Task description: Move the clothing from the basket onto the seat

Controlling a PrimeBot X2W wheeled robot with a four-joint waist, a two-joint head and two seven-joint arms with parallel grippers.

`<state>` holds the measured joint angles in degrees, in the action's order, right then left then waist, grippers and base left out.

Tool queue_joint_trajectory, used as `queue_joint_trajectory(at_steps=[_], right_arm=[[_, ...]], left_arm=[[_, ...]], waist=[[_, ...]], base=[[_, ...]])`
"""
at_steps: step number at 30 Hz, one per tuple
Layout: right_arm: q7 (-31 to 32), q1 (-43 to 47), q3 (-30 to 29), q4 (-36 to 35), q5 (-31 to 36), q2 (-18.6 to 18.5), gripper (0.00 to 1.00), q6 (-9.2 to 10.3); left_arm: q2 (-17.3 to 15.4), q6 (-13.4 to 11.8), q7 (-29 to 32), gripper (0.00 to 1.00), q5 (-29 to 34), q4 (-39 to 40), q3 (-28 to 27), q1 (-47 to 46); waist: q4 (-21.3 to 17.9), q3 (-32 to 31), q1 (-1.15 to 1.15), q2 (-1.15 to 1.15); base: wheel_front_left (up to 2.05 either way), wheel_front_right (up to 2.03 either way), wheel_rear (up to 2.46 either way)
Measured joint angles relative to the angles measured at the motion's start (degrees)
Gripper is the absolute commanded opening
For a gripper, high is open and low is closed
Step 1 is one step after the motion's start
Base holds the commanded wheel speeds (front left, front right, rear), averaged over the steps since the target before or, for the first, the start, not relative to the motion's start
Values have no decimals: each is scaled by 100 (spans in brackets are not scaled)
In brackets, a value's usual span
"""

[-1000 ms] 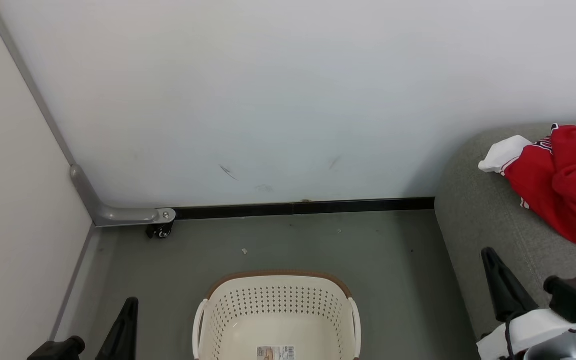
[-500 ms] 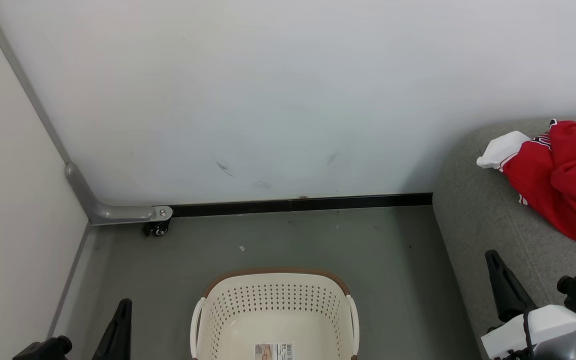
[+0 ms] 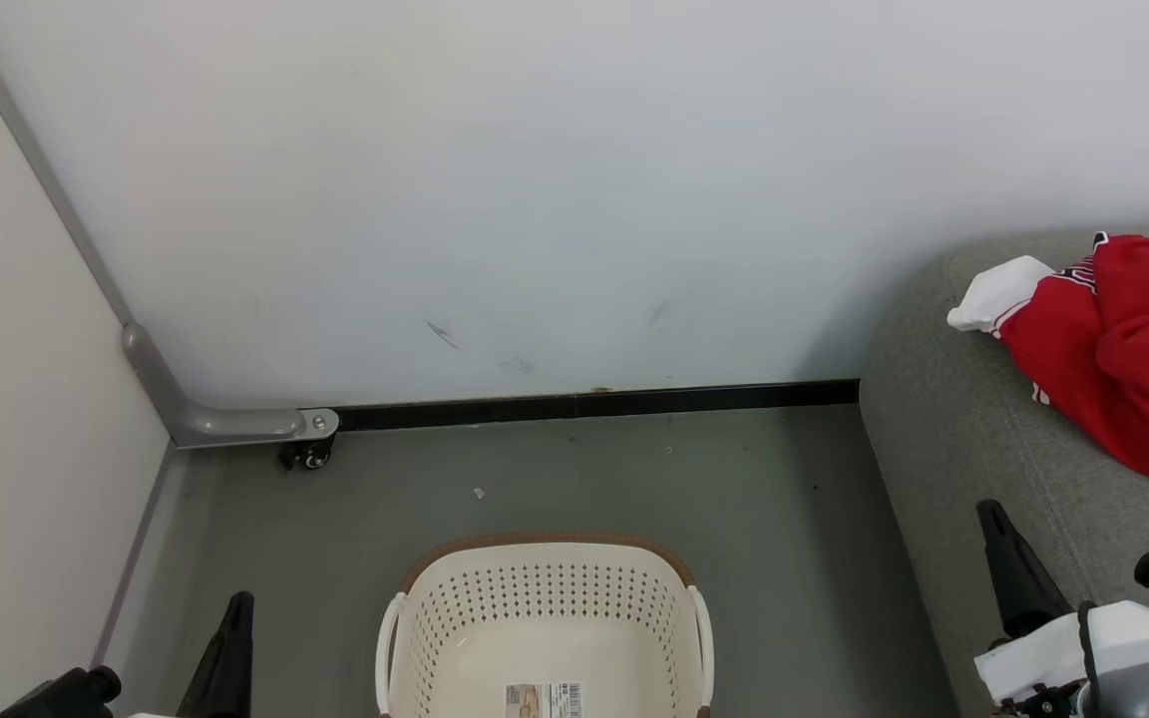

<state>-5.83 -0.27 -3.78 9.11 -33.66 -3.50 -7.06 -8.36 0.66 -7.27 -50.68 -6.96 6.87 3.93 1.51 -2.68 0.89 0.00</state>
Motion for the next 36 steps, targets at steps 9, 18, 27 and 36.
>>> queue_joint_trajectory(at_steps=[9,18,27,36], right_arm=[[174,-1,-69,57,-662,9,0,0],[289,-3,-102,109,-1240,16,0,0],[439,-19,-136,218,-1898,31,0,0],[582,-57,-203,287,-2632,59,0,0]], left_arm=[[74,52,127,0,-479,-85,-102,-8],[108,107,272,0,-901,-158,-208,-120],[160,170,380,0,-1422,-270,-305,-153],[250,253,543,0,-1941,-376,-433,-259]], waist=[[-19,-3,11,0],[-35,16,-4,0],[-52,65,-41,0],[-71,131,-72,0]], base=[[0,0,0],[0,0,0],[0,0,0],[0,0,0]])
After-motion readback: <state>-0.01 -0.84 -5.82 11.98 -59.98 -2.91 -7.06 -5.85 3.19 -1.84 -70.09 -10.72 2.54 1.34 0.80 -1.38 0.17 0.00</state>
